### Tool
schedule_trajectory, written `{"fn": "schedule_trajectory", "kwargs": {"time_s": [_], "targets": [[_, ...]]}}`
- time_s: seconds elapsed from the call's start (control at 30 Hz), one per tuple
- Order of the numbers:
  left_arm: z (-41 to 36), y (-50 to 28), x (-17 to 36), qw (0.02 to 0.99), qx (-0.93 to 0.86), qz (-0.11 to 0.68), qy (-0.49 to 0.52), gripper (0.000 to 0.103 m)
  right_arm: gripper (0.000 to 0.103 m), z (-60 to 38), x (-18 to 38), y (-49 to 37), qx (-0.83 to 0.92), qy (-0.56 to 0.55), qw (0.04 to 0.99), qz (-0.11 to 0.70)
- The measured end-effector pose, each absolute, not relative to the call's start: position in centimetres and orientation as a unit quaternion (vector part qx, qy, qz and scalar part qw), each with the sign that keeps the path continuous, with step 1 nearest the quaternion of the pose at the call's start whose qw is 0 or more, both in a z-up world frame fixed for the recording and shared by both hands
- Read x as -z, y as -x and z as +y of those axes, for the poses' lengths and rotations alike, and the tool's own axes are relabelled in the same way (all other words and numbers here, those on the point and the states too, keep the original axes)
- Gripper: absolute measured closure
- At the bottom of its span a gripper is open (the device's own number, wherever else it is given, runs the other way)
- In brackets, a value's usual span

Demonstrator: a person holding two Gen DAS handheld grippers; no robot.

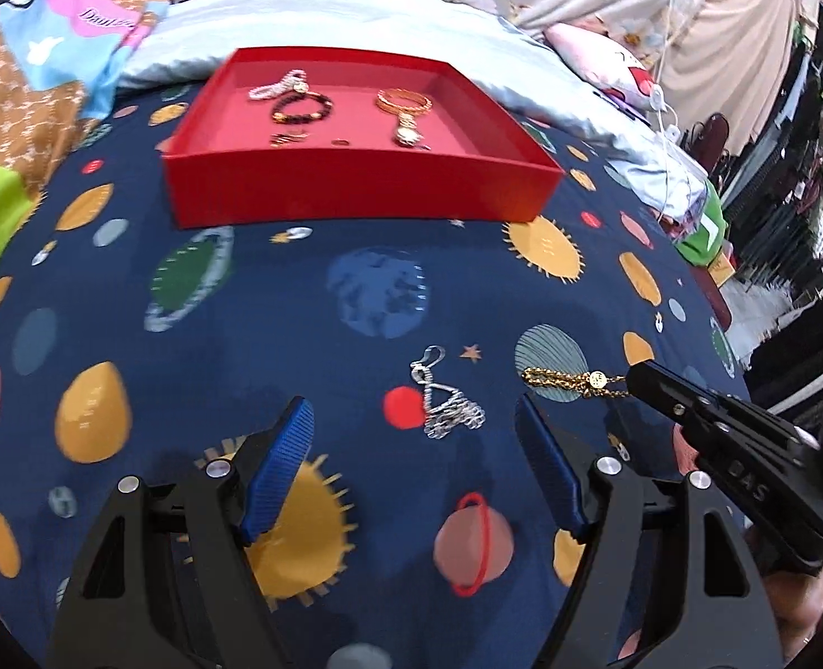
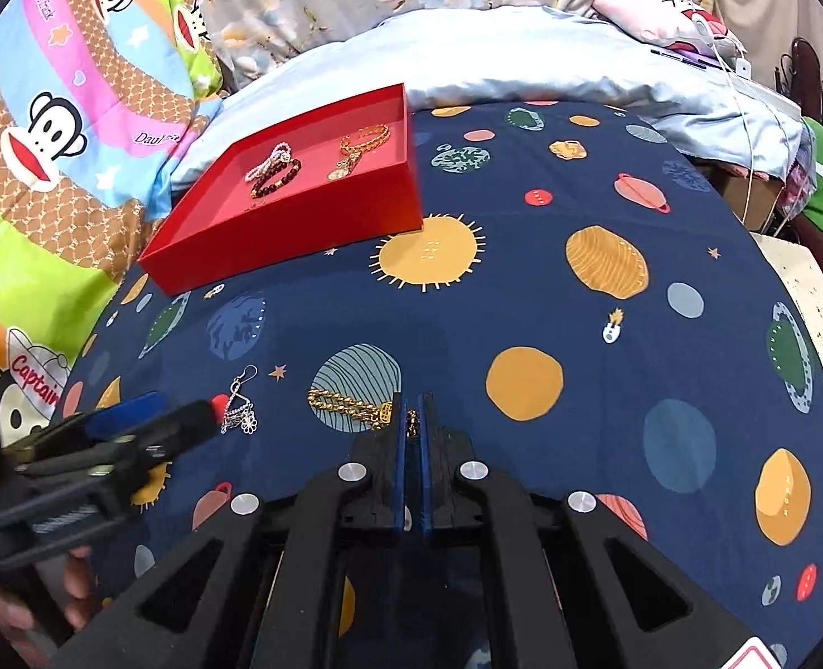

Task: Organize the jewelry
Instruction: 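Grasp the silver drop earring with the left gripper while the right gripper holds the chain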

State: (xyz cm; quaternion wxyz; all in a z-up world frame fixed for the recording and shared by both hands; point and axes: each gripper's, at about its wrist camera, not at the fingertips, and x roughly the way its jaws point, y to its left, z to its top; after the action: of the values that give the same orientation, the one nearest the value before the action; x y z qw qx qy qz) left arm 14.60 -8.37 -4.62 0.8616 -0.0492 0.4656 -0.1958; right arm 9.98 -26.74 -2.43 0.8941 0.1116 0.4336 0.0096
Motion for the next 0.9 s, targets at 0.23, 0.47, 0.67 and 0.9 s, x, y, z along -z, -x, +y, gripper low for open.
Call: {"fn": "schedule_trajectory", "kwargs": {"time_s": [0.23,0.47,0.67,0.9], "targets": [[-9.5,-15.0,5.4,0.866,0.191,0.461,0.037,0.046,0.100,-27.0,2.3,-9.7,-0.016,-0.121,0.894,0.431],[-10.2,-15.0,5.5,0.873,0.187,0.451,0.010,0.072,0.100,-27.2,2.4,-9.8,-0.018,-0.130,0.893,0.432],[-10.4,-14.8,5.5,0.874,0.184,0.450,-0.004,0.088,0.100,-27.1,2.3,-9.8,-0.021,-0.132,0.892,0.432],[-10.1,-14.9,5.5,0.870,0.186,0.456,0.006,0.089,0.100,-27.0,1.9,-9.7,-0.024,-0.136,0.893,0.429]]}}
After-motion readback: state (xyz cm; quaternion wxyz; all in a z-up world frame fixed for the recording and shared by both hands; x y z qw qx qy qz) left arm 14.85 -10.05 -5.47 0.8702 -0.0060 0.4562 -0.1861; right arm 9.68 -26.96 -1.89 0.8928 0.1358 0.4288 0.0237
